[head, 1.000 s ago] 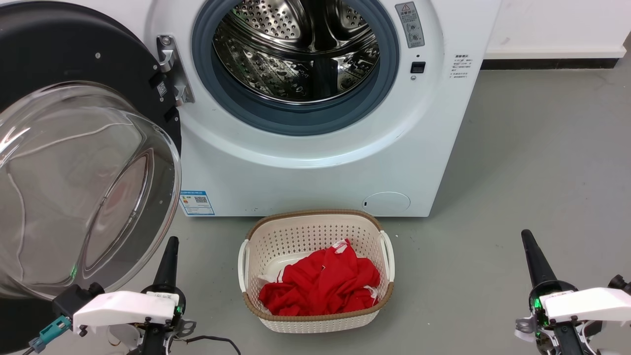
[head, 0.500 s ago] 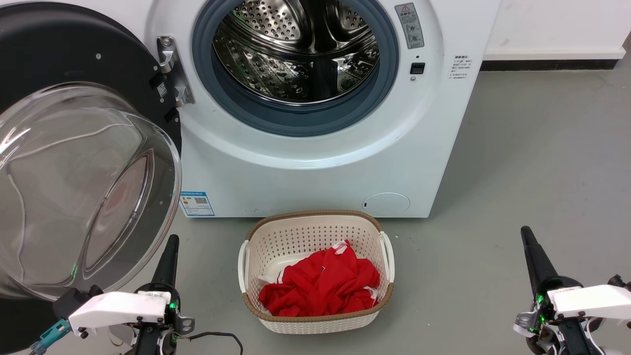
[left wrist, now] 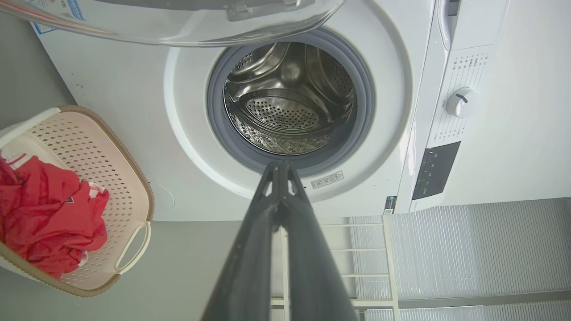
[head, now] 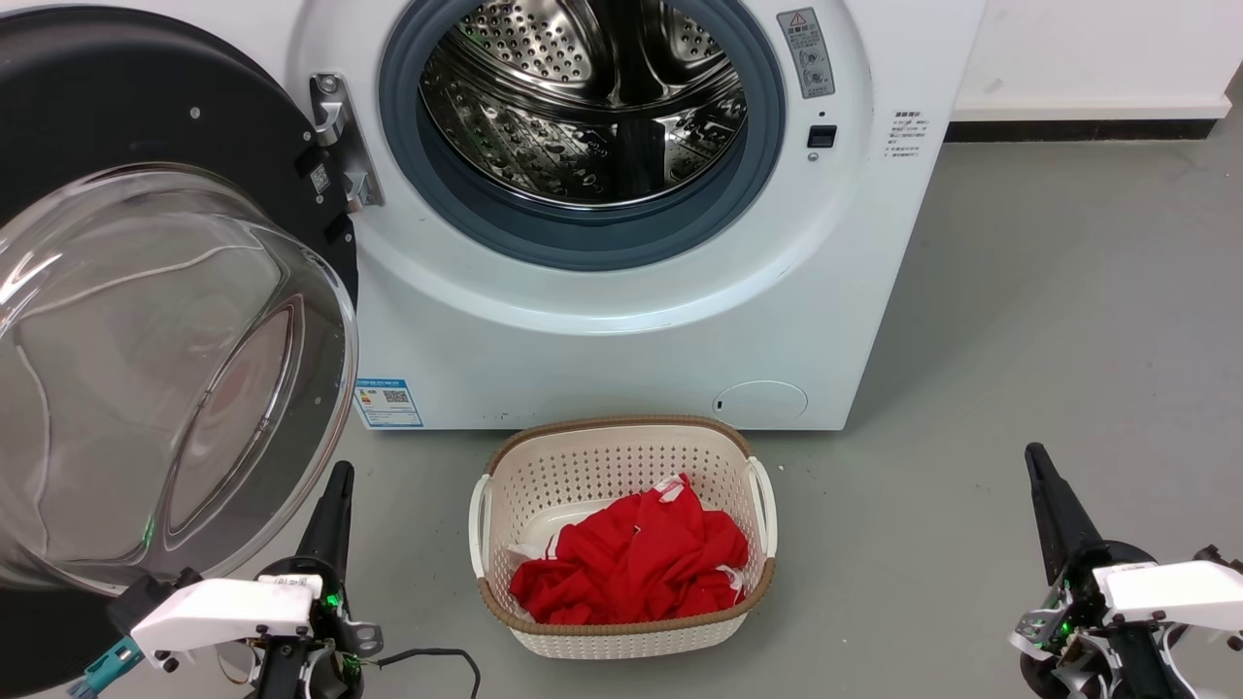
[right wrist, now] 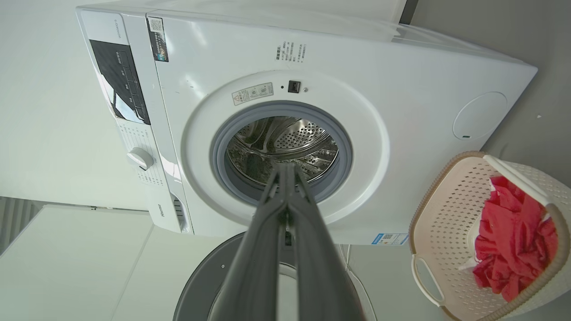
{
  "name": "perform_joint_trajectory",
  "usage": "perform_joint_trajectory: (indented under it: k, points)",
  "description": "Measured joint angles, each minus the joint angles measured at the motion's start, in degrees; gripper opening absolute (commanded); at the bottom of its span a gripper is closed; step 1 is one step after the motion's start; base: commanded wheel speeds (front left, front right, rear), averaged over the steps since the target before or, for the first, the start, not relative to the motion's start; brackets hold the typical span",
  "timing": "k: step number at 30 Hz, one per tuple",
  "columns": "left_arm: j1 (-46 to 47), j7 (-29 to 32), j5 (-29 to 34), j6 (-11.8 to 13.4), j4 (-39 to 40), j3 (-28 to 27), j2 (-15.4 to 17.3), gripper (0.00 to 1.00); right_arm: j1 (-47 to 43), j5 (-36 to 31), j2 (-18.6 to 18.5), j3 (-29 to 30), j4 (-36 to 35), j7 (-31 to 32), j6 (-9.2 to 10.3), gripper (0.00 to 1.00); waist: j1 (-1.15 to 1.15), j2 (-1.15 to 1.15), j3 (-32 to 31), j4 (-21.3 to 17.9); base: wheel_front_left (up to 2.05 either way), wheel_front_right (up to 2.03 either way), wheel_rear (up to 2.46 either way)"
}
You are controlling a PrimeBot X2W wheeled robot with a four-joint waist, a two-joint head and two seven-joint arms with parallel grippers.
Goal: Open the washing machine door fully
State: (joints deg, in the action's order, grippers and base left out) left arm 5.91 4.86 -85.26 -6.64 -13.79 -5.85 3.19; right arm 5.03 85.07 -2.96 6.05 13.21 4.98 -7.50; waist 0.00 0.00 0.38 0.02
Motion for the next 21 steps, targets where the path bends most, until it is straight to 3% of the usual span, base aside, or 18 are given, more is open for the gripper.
perform_joint_trajectory:
  k: [21]
  points:
    - [0.1, 1.7, -7.1, -0.8, -0.3, -0.7, -0.3, 0.0, 0.9, 7.3, 0.0, 0.4, 0.8, 1.5, 0.0, 0.0, 0.0, 0.0, -0.2, 0.0, 0.0, 0.0, 0.0]
